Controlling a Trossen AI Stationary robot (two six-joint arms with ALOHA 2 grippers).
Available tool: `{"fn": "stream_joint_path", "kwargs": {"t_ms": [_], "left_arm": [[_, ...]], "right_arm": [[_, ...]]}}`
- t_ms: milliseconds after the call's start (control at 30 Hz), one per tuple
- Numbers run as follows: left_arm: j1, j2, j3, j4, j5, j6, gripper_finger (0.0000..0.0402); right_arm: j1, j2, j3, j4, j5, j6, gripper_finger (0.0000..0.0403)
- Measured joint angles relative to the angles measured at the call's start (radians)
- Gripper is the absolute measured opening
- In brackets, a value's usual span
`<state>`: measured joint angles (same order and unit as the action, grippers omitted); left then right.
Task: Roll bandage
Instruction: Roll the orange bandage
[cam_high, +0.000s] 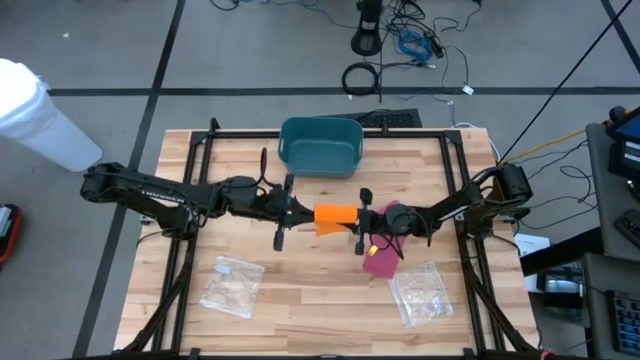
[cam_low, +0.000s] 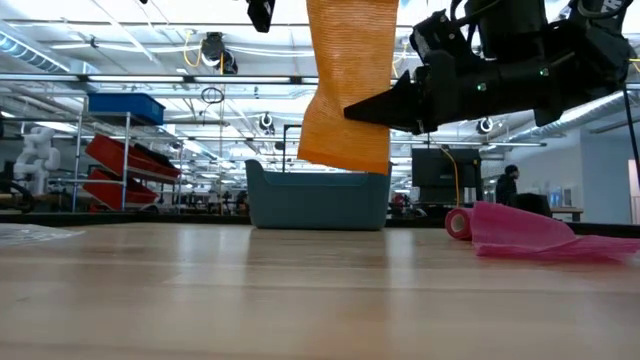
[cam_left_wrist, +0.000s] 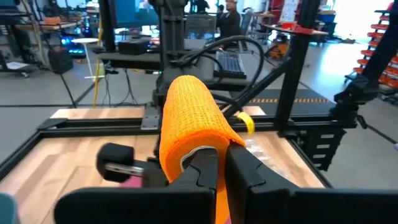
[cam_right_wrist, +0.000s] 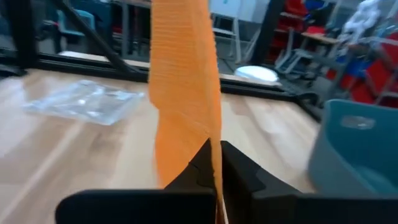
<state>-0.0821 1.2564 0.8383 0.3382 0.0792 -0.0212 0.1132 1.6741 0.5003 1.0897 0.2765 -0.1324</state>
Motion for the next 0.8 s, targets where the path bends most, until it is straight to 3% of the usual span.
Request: {"fn": "stream_joint_path", "kwargs": {"t_ms": [300,800], "left_arm": [[-0.023,0.000,0.000,-0.015,0.008,-0.020,0.0008],[-0.112,0.058,0.001,-0.017,0.020,-0.011,0.0008]], "right_arm": [[-0.010,0.000,0.000,0.078,0.144,-0.211,0.0000],[-0.083,-0.023,0.000,0.384,0.165,-0.588,0.0000]]}}
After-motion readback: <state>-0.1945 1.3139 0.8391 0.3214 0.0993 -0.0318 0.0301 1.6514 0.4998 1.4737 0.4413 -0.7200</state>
